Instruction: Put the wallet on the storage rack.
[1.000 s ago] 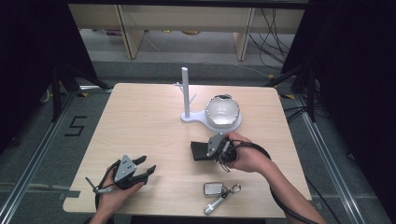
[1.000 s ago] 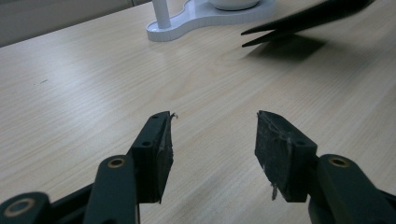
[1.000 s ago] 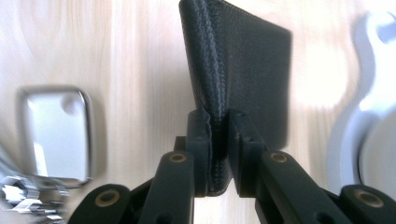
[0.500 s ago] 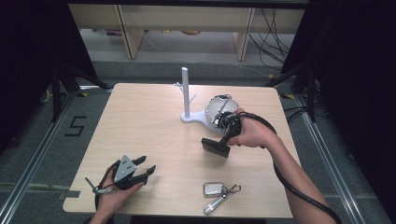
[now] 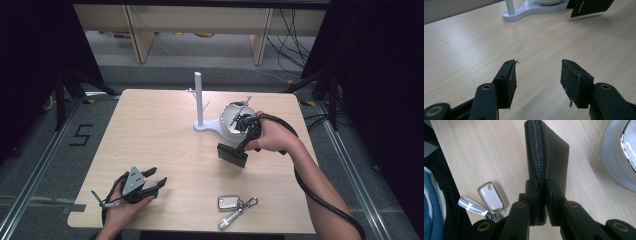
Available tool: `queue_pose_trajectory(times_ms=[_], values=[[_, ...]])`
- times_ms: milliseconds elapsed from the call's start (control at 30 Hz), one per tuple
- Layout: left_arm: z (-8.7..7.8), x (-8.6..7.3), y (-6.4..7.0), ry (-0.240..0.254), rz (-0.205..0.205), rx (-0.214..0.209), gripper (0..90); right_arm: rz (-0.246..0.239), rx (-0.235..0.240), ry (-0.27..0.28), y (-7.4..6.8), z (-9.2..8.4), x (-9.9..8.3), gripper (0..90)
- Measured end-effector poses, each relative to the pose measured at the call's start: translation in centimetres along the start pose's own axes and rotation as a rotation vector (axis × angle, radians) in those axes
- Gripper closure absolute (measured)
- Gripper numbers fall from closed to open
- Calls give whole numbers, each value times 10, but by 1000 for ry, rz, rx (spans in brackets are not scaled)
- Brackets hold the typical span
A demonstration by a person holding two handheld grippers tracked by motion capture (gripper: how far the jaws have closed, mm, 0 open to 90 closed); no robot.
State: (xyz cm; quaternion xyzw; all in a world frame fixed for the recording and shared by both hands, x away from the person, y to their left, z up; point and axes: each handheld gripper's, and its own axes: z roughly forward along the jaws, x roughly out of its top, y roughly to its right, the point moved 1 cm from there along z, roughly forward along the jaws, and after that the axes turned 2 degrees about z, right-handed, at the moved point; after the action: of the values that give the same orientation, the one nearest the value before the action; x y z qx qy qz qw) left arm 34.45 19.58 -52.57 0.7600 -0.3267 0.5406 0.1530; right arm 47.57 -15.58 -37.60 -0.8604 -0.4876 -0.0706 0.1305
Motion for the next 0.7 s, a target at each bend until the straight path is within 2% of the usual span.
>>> queue_pose_trajectory(times_ms=[200,233,300,333,367,400,433,467,500,533,667,700], values=[[0,0,0,1,2,0,456,-18,-4,28,4,-9,0,819],[0,0,0,2,2,1,456,12,0,24,2,-11,0,818],[0,0,0,2,1,1,456,2,3,38,3,-13,1,818],[0,0,0,2,0,1,456,13,-8,34,3,-15,0,818],[0,0,0,2,-2,1,456,-4,-1,43,4,-16,1,819],[0,0,0,6,-2,1,456,15,-7,42,4,-18,1,818],[0,0,0,0,-2,0,456,2,-5,49,5,-20,1,818],[0,0,0,-2,0,4,456,23,-2,54,4,-22,1,818],[0,0,0,8,-1,0,455,14,-13,51,5,-24,2,819],[0,0,-1,4,-1,2,455,17,0,63,4,-25,2,818],[0,1,0,-2,-2,3,455,9,-1,74,6,-32,3,818],[0,1,0,-2,0,3,455,32,-3,77,5,-32,3,819]])
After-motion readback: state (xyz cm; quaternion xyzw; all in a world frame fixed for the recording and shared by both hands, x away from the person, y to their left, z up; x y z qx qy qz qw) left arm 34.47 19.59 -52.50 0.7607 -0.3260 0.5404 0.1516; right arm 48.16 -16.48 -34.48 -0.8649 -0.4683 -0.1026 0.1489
